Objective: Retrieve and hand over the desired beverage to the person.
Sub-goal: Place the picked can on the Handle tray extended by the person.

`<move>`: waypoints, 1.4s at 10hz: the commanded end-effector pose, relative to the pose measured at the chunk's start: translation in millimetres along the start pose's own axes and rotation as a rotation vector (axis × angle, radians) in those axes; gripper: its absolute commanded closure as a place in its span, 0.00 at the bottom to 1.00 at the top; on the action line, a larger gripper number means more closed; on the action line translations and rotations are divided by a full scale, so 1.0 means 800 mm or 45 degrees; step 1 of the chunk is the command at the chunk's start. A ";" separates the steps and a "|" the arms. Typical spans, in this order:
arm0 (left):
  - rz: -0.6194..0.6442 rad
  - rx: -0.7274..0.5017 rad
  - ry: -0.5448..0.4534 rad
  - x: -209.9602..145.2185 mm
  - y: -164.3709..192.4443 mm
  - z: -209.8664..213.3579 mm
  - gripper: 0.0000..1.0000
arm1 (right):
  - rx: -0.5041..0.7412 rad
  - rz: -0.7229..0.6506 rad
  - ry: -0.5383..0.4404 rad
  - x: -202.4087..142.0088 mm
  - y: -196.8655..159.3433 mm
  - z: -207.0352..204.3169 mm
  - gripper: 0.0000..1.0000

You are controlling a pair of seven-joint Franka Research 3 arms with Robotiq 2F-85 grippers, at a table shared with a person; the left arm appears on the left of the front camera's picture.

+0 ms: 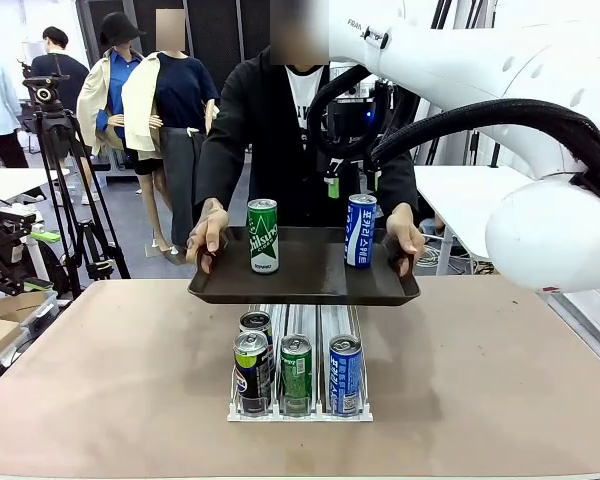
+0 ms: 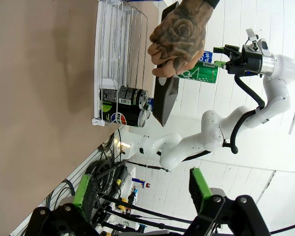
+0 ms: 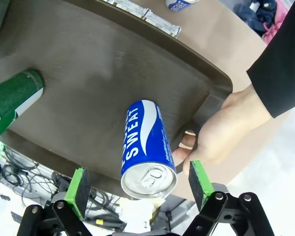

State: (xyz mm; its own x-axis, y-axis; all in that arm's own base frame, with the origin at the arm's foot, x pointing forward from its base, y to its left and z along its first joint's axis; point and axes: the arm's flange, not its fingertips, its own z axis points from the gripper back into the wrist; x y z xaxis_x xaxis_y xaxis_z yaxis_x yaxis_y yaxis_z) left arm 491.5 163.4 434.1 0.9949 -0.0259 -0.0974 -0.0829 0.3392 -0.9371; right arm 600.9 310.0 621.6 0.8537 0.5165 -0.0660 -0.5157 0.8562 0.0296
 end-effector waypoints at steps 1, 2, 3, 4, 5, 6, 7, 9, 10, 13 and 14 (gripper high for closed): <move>-0.002 0.005 -0.011 -0.003 -0.001 -0.001 0.00 | 0.013 0.002 -0.002 0.000 0.000 0.000 0.00; -0.002 0.005 -0.011 -0.003 -0.001 -0.001 0.00 | 0.013 0.002 -0.002 0.000 0.000 0.000 0.00; -0.002 0.005 -0.011 -0.003 -0.001 -0.001 0.00 | 0.000 0.000 0.000 0.000 0.000 0.000 0.00; -0.002 0.005 -0.011 -0.003 -0.001 -0.001 0.00 | 0.021 -0.001 -0.037 -0.028 -0.003 0.000 0.00; -0.002 0.005 -0.011 -0.003 -0.001 -0.001 0.00 | 0.023 -0.013 -0.082 -0.056 -0.004 0.000 0.00; -0.002 0.005 -0.011 -0.003 -0.001 -0.001 0.00 | 0.031 -0.030 -0.124 -0.079 -0.007 -0.002 0.00; -0.002 0.005 -0.011 -0.003 -0.001 -0.001 0.00 | 0.040 -0.063 -0.149 -0.097 -0.013 -0.006 0.00; -0.002 0.005 -0.011 -0.003 -0.001 -0.001 0.00 | 0.097 -0.100 -0.200 -0.134 -0.037 -0.027 0.00; -0.002 0.005 -0.011 -0.003 -0.001 -0.001 0.00 | 0.151 -0.108 -0.230 -0.156 -0.056 -0.042 0.00; -0.002 0.005 -0.011 -0.003 -0.001 -0.001 0.00 | 0.253 -0.126 -0.363 -0.226 -0.084 -0.095 0.00; -0.002 0.005 -0.011 -0.003 -0.001 -0.001 0.00 | 0.297 -0.117 -0.419 -0.249 -0.096 -0.111 0.00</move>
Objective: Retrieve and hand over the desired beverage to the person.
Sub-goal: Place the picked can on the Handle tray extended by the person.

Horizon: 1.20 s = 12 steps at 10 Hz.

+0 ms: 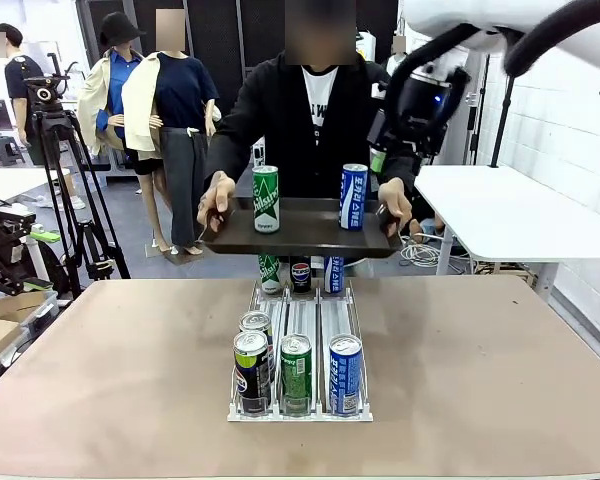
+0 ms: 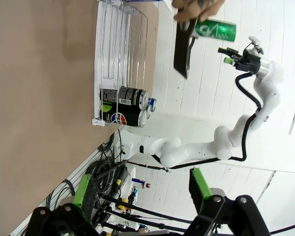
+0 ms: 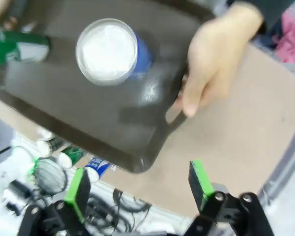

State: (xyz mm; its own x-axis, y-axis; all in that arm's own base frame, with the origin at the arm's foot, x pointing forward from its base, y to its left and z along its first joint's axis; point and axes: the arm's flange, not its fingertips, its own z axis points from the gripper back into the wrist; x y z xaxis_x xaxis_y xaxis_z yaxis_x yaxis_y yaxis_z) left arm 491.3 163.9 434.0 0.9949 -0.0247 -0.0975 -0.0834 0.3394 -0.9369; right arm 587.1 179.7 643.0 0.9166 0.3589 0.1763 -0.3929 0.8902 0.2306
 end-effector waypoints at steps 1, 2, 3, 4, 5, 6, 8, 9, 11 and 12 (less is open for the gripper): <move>-0.002 0.005 -0.009 -0.002 -0.002 -0.001 0.00 | 0.082 0.070 -0.146 -0.207 -0.028 -0.092 0.00; -0.002 0.005 -0.009 -0.002 -0.002 -0.001 0.00 | 0.101 0.076 -0.190 -0.226 -0.040 -0.090 0.00; -0.002 0.005 -0.009 -0.002 -0.002 -0.001 0.00 | 0.130 0.066 -0.210 -0.244 -0.052 -0.094 0.00; -0.002 0.005 -0.009 -0.002 -0.002 -0.001 0.00 | 0.155 0.069 -0.230 -0.260 -0.065 -0.099 0.00; -0.002 0.005 -0.009 -0.002 -0.002 -0.001 0.00 | 0.181 0.072 -0.249 -0.273 -0.080 -0.102 0.00; -0.002 0.005 -0.009 -0.002 -0.002 -0.001 0.00 | 0.217 0.084 -0.261 -0.283 -0.095 -0.109 0.00; -0.002 0.005 -0.009 -0.002 -0.002 -0.001 0.00 | 0.353 0.136 -0.317 -0.300 -0.144 -0.128 0.00; -0.002 0.005 -0.009 -0.002 -0.002 -0.001 0.00 | 0.444 0.145 -0.343 -0.297 -0.167 -0.131 0.00; -0.002 0.005 -0.009 -0.002 -0.002 -0.001 0.00 | 0.641 0.193 -0.475 -0.299 -0.204 -0.129 0.00; -0.002 0.005 -0.009 -0.002 -0.002 -0.001 0.00 | 0.719 0.207 -0.519 -0.299 -0.221 -0.130 0.00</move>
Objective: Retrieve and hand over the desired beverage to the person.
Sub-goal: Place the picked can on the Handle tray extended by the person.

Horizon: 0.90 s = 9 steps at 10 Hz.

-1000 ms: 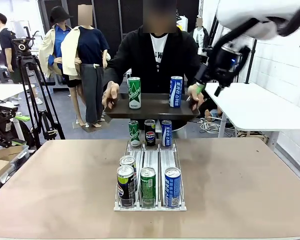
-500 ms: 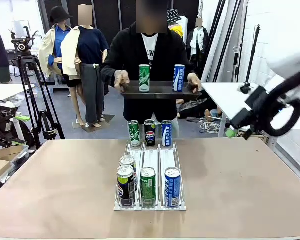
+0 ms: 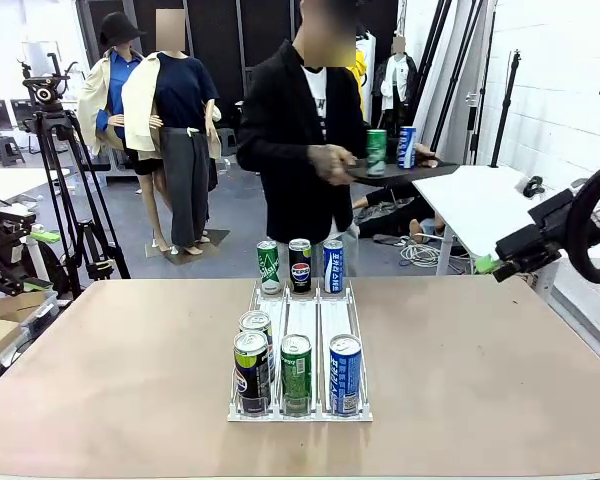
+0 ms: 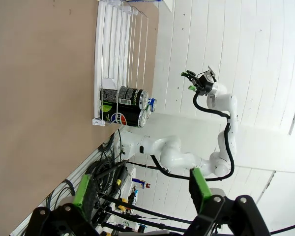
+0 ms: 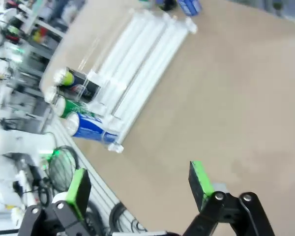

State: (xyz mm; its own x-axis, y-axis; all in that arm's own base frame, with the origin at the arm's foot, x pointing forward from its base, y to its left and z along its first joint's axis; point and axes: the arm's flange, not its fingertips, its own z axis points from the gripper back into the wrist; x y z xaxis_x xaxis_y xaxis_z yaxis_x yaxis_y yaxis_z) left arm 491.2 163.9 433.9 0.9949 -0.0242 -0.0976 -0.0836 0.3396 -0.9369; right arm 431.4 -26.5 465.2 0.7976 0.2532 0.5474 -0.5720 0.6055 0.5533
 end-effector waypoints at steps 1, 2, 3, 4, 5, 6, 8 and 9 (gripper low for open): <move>-0.003 0.004 -0.009 -0.002 -0.002 -0.001 0.00 | 0.235 -0.015 -0.072 0.006 -0.036 0.002 0.00; -0.003 0.004 -0.009 -0.002 -0.002 -0.001 0.00 | 0.354 -0.014 -0.128 0.004 -0.050 0.000 0.00; -0.003 0.004 -0.009 -0.002 -0.002 -0.001 0.00 | 0.480 0.017 -0.198 -0.004 -0.060 -0.003 0.00; -0.003 0.004 -0.009 -0.002 -0.002 -0.001 0.00 | 0.579 0.037 -0.236 -0.010 -0.067 -0.006 0.00; -0.003 0.004 -0.009 -0.002 -0.002 -0.001 0.00 | 0.687 0.033 -0.237 -0.015 -0.074 -0.007 0.00; -0.003 0.004 -0.009 -0.002 -0.002 -0.001 0.00 | 0.759 0.027 -0.234 -0.017 -0.083 -0.008 0.00; -0.003 0.004 -0.009 -0.002 -0.002 -0.001 0.00 | 0.899 -0.025 -0.238 -0.021 -0.100 -0.009 0.00; -0.003 0.004 -0.009 -0.002 -0.002 -0.001 0.00 | 0.962 -0.041 -0.242 -0.025 -0.105 -0.009 0.00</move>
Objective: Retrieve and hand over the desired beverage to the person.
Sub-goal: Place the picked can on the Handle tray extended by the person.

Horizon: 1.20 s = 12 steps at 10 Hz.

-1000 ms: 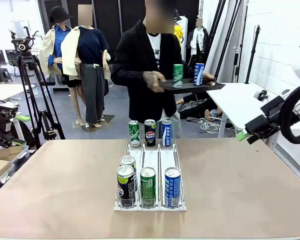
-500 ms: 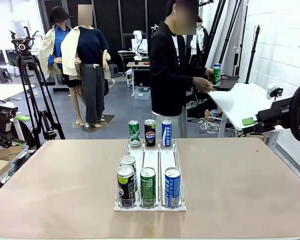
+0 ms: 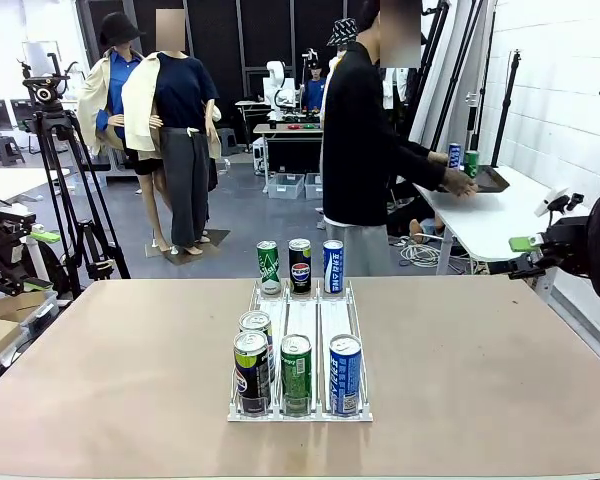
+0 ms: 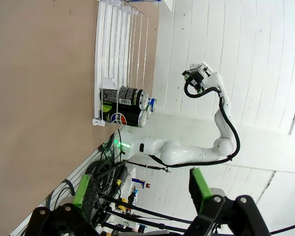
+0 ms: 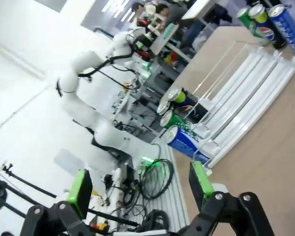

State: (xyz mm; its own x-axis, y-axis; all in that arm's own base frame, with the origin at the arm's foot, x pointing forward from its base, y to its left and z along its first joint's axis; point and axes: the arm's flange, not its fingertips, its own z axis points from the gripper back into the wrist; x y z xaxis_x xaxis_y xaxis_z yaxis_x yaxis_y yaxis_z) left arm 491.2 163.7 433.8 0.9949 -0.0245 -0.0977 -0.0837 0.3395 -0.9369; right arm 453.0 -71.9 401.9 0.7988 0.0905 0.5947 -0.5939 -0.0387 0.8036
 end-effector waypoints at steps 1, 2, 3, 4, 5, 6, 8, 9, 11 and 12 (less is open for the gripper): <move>-0.003 0.005 -0.009 -0.002 -0.002 -0.001 0.00 | 0.076 -0.056 -0.034 0.006 -0.005 0.006 0.00; -0.003 0.005 -0.009 -0.002 -0.002 -0.001 0.00 | 0.083 -0.113 -0.050 0.002 -0.006 0.003 0.00; -0.003 0.005 -0.009 -0.002 -0.002 -0.001 0.00 | 0.063 -0.183 -0.076 -0.001 -0.005 0.002 0.00; -0.003 0.005 -0.009 -0.002 -0.002 -0.001 0.00 | 0.027 -0.231 -0.110 -0.003 0.000 -0.002 0.00; -0.003 0.005 -0.009 -0.002 -0.002 -0.001 0.00 | -0.049 -0.238 -0.130 -0.004 0.009 -0.012 0.00; -0.003 0.005 -0.009 -0.002 -0.002 -0.001 0.00 | 0.057 -0.159 -0.030 -0.008 -0.010 0.008 0.00; -0.003 0.005 -0.009 -0.002 -0.002 -0.001 0.00 | 0.057 -0.159 -0.030 -0.008 -0.010 0.008 0.00; -0.003 0.005 -0.009 -0.002 -0.002 -0.001 0.00 | 0.057 -0.159 -0.030 -0.008 -0.010 0.008 0.00; -0.003 0.005 -0.009 -0.002 -0.002 -0.001 0.00 | 0.024 -0.208 -0.034 0.006 -0.009 0.001 0.00; -0.003 0.005 -0.009 -0.002 -0.002 -0.001 0.00 | 0.021 -0.240 -0.036 0.011 -0.007 -0.003 0.00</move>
State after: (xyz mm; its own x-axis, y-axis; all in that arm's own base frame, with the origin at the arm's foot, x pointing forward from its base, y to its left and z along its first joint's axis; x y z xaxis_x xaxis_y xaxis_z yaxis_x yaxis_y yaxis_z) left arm 491.2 163.7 433.7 0.9949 -0.0245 -0.0979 -0.0838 0.3394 -0.9369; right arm 456.0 -72.9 396.0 0.8830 0.0649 0.4649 -0.4621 -0.0533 0.8852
